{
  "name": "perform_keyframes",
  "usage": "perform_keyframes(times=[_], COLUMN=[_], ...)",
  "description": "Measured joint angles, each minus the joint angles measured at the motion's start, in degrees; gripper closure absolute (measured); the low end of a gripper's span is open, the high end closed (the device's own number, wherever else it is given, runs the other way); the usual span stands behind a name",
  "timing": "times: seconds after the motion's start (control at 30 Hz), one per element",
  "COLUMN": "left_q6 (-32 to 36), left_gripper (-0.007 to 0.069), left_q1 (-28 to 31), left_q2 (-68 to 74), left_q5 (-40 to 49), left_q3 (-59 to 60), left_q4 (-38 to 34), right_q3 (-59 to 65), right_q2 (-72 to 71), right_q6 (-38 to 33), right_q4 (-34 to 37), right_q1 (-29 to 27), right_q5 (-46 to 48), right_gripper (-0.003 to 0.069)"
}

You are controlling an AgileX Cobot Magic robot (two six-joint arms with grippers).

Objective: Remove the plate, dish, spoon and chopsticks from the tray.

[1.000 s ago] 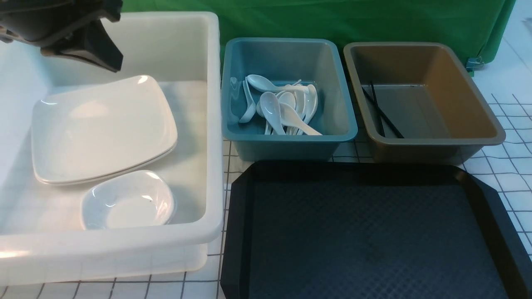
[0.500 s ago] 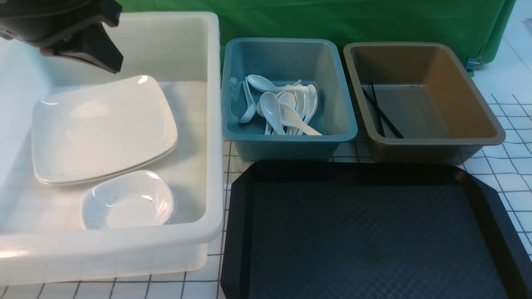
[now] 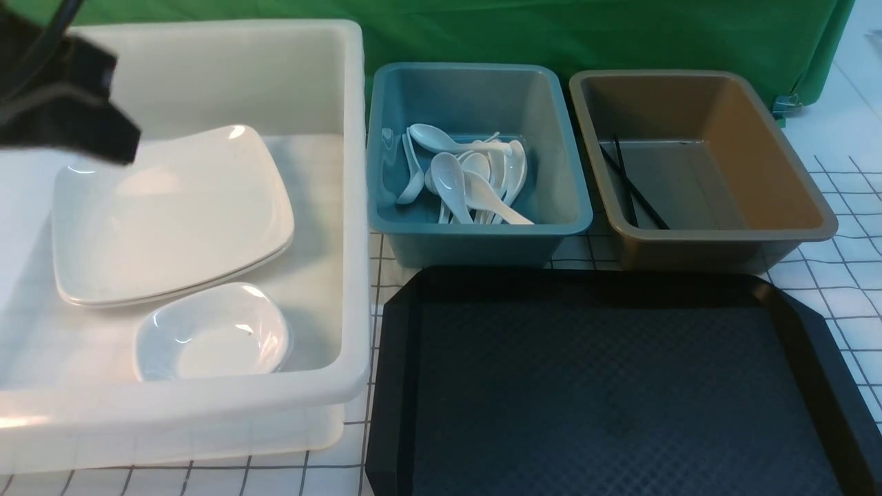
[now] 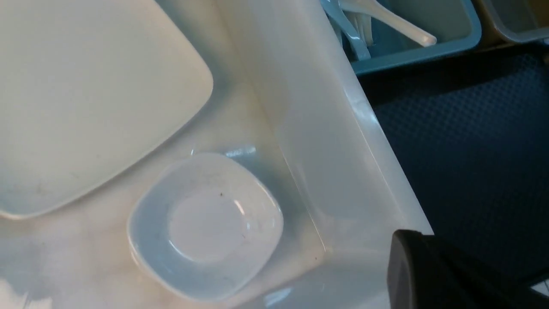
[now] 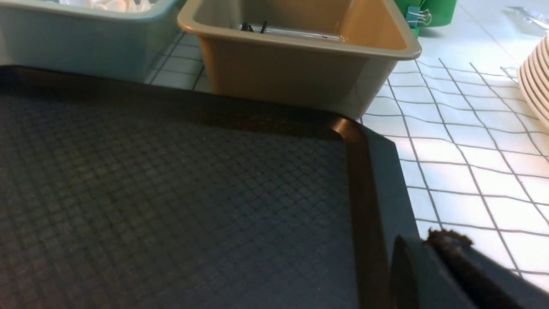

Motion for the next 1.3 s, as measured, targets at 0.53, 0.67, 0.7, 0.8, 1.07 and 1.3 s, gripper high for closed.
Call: perform_keyframes(times=[0.53, 0.67, 0.7, 0.8, 1.07, 1.3], left_q6=[0.12, 0.12, 0.12, 1.18, 4.14, 3.62], left_gripper=[0.0624, 0.0624, 0.0624, 0.0624, 0.0624, 0.0624], left_q1=[0.00, 0.00, 0.00, 0.00, 0.00, 0.00], left_q2=[-44.10, -48.45, -49.76, -50.46, -50.46, -51.15], left_q5=[-40.01, -43.91, -44.21, -44.36, -44.36, -51.84], left_q3=[43.95, 47.23, 48.29, 49.56, 50.18, 56.47], left_q4=[-13.19, -14.24, -14.24, -12.78, -2.42, 3.20], right_q3=[0.00, 0.00, 0.00, 0.00, 0.00, 0.00], right_q2=[0.00, 0.00, 0.00, 0.00, 0.00, 0.00], right_q6=[0.00, 0.00, 0.00, 0.00, 0.00, 0.00], right_q4=[0.00, 0.00, 0.00, 0.00, 0.00, 0.00], right_q1=[0.00, 0.00, 0.00, 0.00, 0.00, 0.00], right_q5=[0.03, 0.03, 0.03, 0.03, 0.03, 0.03], right_gripper=[0.0522, 0.0516, 0.0513, 0.0506, 0.0491, 0.0479])
